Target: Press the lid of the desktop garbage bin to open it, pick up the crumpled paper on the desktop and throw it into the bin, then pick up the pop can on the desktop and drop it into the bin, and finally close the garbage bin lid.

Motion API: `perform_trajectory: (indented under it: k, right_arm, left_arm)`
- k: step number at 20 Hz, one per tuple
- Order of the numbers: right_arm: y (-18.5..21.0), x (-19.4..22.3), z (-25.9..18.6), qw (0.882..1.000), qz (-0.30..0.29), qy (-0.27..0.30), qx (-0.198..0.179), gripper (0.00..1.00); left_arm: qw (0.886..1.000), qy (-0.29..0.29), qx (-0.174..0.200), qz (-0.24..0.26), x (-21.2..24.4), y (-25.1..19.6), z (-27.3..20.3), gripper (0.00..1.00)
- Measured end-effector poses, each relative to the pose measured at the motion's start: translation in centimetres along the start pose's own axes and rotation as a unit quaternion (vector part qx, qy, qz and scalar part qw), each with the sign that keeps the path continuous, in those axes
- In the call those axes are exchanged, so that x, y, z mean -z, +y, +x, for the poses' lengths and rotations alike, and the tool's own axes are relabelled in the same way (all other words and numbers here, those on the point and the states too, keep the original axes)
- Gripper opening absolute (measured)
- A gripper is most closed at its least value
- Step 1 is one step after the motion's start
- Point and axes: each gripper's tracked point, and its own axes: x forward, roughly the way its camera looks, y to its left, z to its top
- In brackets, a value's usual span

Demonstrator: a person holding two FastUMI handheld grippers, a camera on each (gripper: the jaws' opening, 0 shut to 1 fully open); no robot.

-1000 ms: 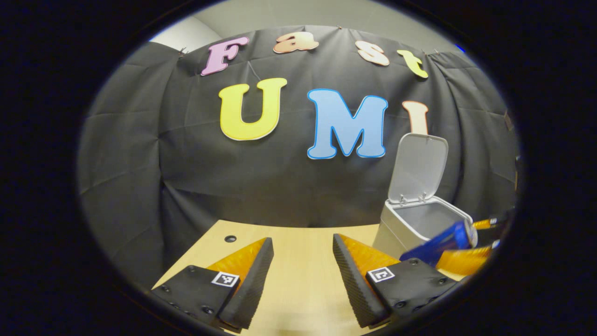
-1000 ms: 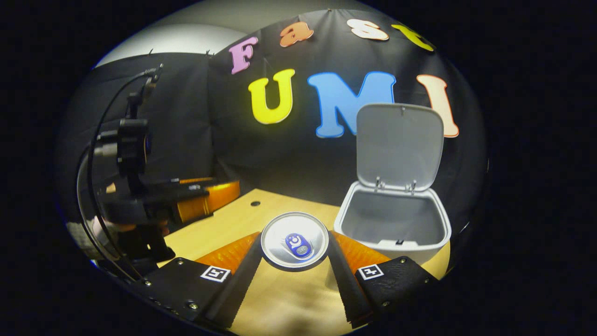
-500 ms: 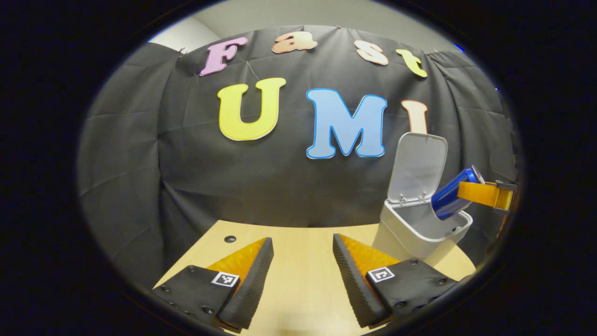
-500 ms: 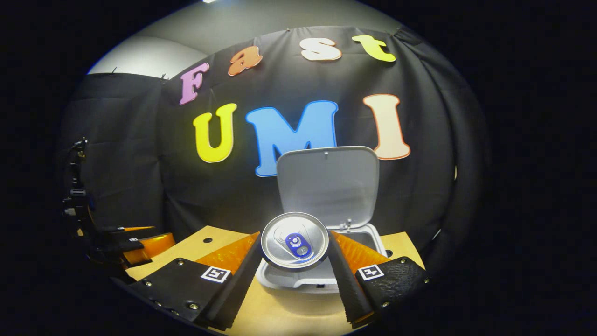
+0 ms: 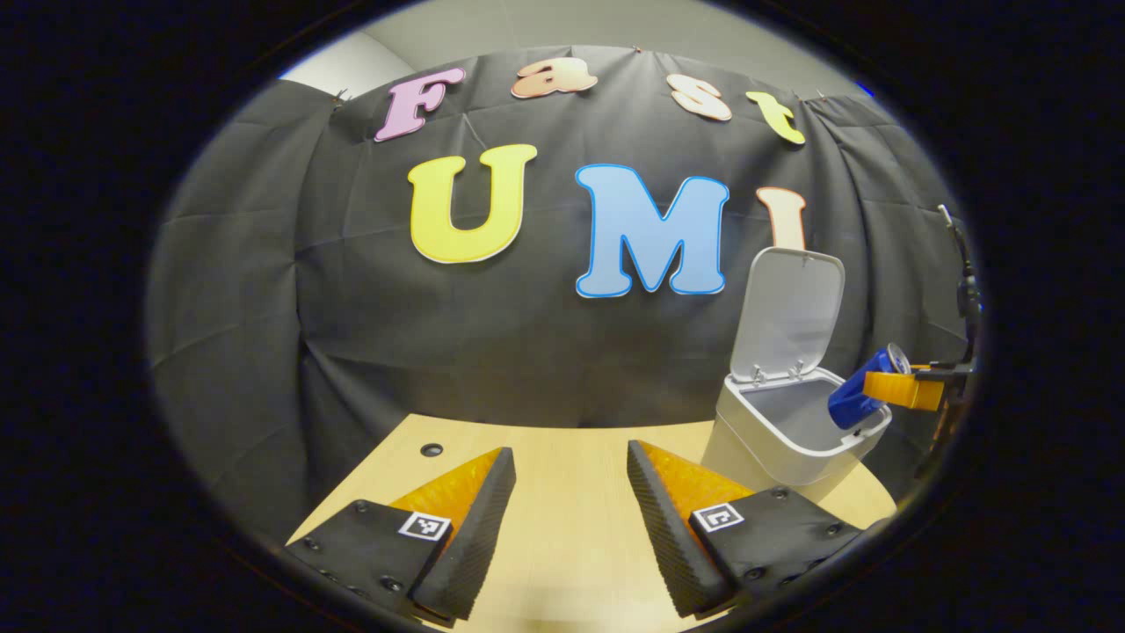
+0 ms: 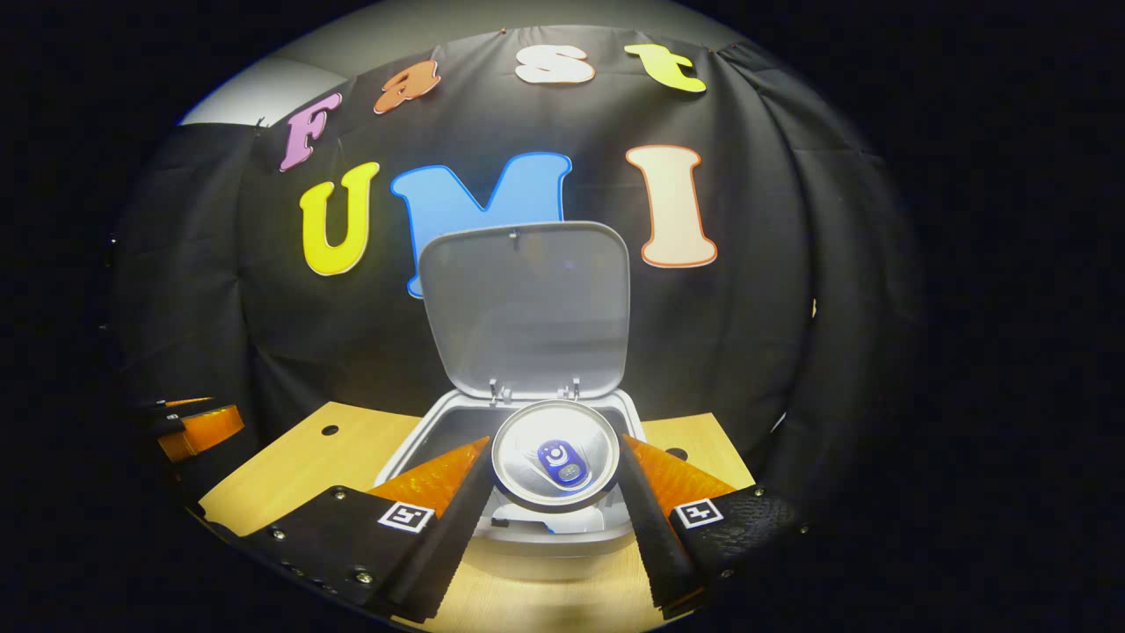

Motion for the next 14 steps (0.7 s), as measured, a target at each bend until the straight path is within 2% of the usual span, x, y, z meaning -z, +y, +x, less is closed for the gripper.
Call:
perform_trajectory:
  k: [7,14]
  right_arm:
    - [-0.3,2.4,2.9,0.998,0.023,0.056,0.007,0.84]
    - [1.0,3.6,5.5,0.994,0.013,0.107,0.010,0.84]
  left_arm:
    - [1.000,0.003,-0.001,0.001,0.1,0.3,0.1,0.92]
    - [1.000,0.004,-0.003,-0.001,0.2,0.4,0.2,0.92]
